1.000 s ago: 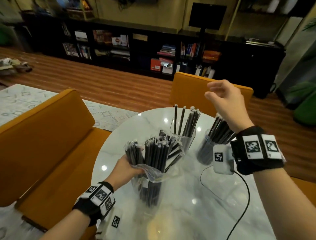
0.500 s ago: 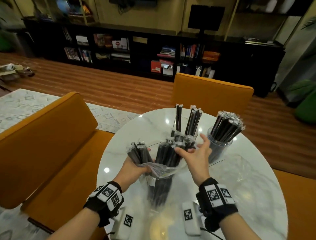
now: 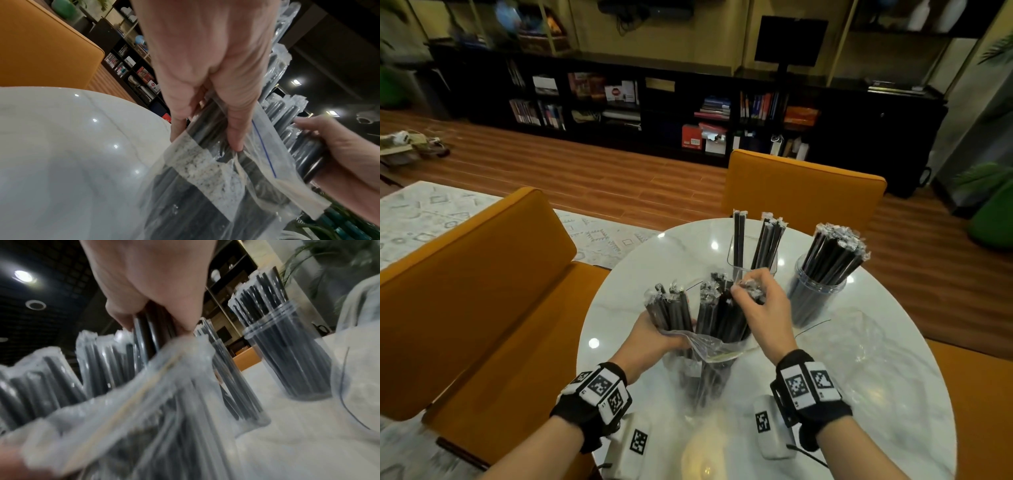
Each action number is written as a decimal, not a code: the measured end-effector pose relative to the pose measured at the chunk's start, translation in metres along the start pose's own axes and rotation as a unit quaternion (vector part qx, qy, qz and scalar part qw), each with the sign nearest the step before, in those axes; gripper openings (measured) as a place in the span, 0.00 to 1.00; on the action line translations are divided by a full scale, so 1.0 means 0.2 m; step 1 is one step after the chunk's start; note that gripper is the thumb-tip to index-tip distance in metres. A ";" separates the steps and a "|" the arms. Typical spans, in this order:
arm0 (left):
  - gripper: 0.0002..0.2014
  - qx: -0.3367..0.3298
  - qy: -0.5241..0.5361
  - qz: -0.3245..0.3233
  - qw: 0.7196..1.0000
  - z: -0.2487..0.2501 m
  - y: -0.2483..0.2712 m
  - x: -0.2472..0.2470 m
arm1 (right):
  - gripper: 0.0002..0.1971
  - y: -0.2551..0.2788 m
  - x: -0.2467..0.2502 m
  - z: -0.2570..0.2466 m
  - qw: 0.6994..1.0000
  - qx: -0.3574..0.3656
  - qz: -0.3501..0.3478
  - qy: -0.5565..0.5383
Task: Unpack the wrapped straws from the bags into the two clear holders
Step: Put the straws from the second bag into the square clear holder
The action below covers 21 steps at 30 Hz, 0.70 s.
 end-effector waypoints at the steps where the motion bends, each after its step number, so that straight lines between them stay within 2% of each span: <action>1: 0.21 0.001 -0.001 0.003 1.000 0.00 0.00 0.00 | 0.06 -0.01 0.02 -0.03 1.000 0.002 0.010 -0.009; 8: 0.19 0.008 -0.011 0.011 1.000 -0.01 -0.01 0.01 | 0.07 -0.07 0.18 -0.30 0.992 0.065 0.069 -0.085; 15: 0.28 0.022 -0.026 -0.005 0.999 -0.02 -0.03 0.03 | 0.14 -0.18 0.38 -0.57 0.981 0.150 0.108 -0.064; 21: 0.27 0.043 -0.021 0.001 0.999 -0.05 -0.03 0.06 | 0.09 -0.40 0.66 -0.80 0.960 0.161 0.194 -0.122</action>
Point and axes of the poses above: each hand's wrist, its own y-axis away from the middle knuckle, its own x-axis out of the back of the hand, z = x × y, the point moved 4 cm from there along -y, towards the middle knuckle, and after that the axes turned 2 degrees about -x, right-handed, at the moved point
